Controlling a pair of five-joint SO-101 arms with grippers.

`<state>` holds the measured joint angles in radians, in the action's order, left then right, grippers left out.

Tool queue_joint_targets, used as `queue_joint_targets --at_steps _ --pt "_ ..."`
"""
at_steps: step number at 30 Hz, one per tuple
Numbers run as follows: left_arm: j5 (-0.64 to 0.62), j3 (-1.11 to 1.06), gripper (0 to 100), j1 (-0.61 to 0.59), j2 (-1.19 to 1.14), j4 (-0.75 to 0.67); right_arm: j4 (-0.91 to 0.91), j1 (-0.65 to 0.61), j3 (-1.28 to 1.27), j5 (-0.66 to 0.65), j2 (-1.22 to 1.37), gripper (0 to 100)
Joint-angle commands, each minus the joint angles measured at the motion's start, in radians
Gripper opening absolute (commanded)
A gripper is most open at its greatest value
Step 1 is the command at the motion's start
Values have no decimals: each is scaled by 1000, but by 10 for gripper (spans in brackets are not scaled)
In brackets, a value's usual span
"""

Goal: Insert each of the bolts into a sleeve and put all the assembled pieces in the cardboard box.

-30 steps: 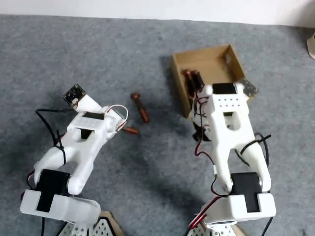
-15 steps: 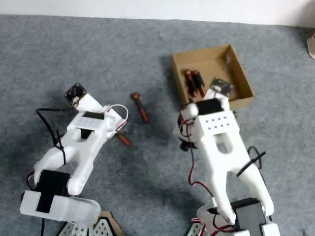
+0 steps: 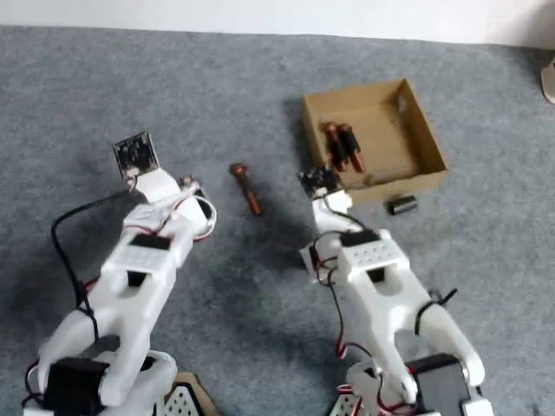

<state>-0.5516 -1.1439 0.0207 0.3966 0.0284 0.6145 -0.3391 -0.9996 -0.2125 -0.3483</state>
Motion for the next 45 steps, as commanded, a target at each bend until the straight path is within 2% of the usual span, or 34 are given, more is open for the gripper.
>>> queue_joint_targets --at_steps 1,4,9,12,17,21,24,33,45 --pt "72 -33 6 13 84 -189 -220 -4 -70 -60 -133 4" --pt "120 -51 6 59 114 -244 -383 -4 -203 -118 -243 4" --pt "123 -53 6 148 165 -288 -631 -4 -440 -124 -479 4" --pt "120 -53 6 188 196 -324 -708 -22 -573 -124 -628 4" --pt "98 -56 6 226 251 -382 -707 -58 -700 -124 -845 4" --pt "-58 -77 6 226 321 -397 -707 -64 -731 -124 -946 4" --pt "-129 -107 6 243 384 -397 -707 -64 -731 -124 -963 4" --pt "-129 -153 6 386 487 -396 -648 -140 -733 -126 -966 4" --pt "-129 -219 6 397 495 -397 -650 -142 -731 -126 -967 4"
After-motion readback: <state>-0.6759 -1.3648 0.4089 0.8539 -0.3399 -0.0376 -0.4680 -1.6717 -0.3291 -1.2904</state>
